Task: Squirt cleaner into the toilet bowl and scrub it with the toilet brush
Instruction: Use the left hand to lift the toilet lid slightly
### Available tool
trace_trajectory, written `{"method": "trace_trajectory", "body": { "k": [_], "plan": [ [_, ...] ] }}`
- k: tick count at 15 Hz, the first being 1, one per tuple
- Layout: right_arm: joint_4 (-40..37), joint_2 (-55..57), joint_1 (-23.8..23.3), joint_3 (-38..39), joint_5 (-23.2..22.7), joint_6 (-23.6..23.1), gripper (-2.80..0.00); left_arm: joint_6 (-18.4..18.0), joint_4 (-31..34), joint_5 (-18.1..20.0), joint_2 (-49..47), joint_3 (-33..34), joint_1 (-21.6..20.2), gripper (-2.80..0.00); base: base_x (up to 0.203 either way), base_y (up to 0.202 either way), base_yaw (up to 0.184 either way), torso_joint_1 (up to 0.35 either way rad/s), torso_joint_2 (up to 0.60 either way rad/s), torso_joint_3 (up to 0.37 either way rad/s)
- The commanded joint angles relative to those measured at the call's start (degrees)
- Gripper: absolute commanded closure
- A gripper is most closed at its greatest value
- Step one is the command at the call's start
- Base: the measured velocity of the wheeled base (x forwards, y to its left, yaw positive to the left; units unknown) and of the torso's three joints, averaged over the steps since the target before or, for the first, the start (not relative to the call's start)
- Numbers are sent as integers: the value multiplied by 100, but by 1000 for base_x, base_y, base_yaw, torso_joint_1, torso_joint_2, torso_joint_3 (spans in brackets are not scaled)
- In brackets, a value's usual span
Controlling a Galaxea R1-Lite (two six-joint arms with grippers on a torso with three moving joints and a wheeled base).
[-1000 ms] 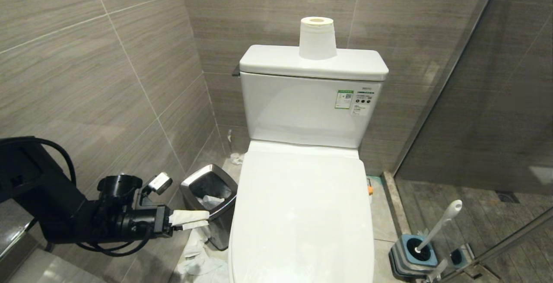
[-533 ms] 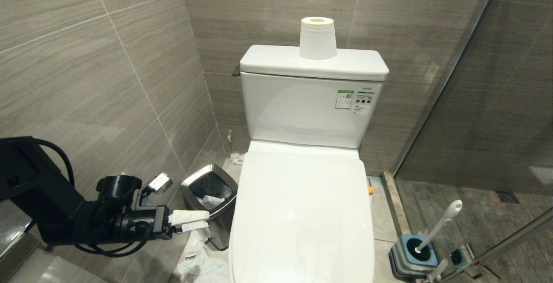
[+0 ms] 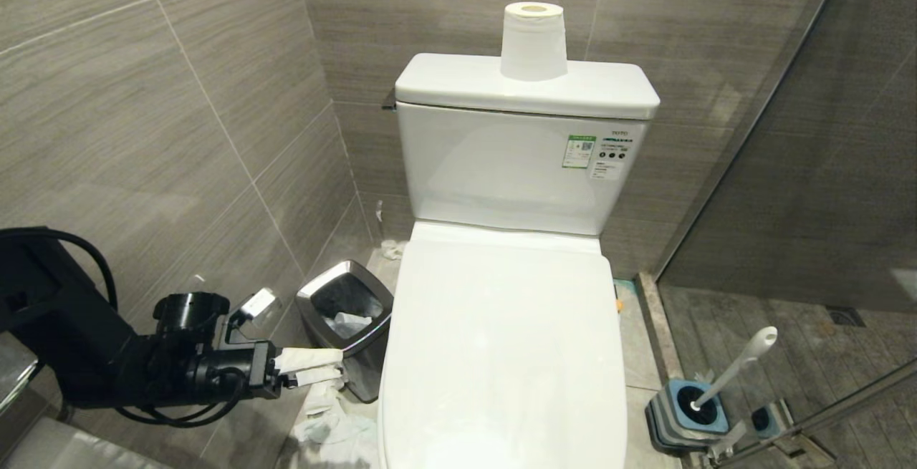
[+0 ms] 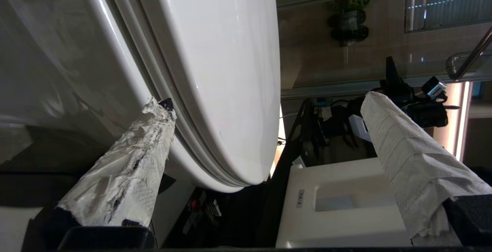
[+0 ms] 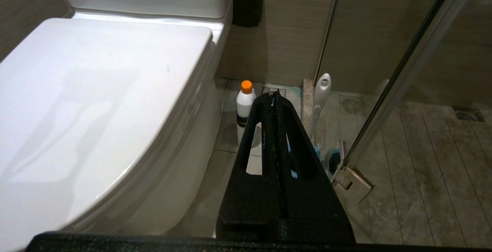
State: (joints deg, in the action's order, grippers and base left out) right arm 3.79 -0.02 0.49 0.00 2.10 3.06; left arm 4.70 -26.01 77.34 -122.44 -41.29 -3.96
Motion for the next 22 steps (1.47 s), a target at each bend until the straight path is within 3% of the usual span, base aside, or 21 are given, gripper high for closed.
{"method": "trace_trajectory", "body": {
  "k": [1,7,12,19,22],
  "plan": [
    [6,2,4,141,1,2,0,5,-18,45,1,-2,1,-280,0,0,0,7,2,-190],
    [3,2,4,141,1,2,0,9,-18,45,36,116,1,-280,0,0,0,1,1,-32],
    [-1,2,4,141,-8,2,0,-94,-51,84,221,654,182,-280,0,0,0,0,0,0],
    [-1,2,4,141,-3,2,0,-175,-897,30,419,1350,646,-280,0,0,0,0,0,0],
    [7,2,4,141,1,2,0,-207,-1113,-398,367,1490,829,-280,0,0,0,0,0,0]
  ]
}}
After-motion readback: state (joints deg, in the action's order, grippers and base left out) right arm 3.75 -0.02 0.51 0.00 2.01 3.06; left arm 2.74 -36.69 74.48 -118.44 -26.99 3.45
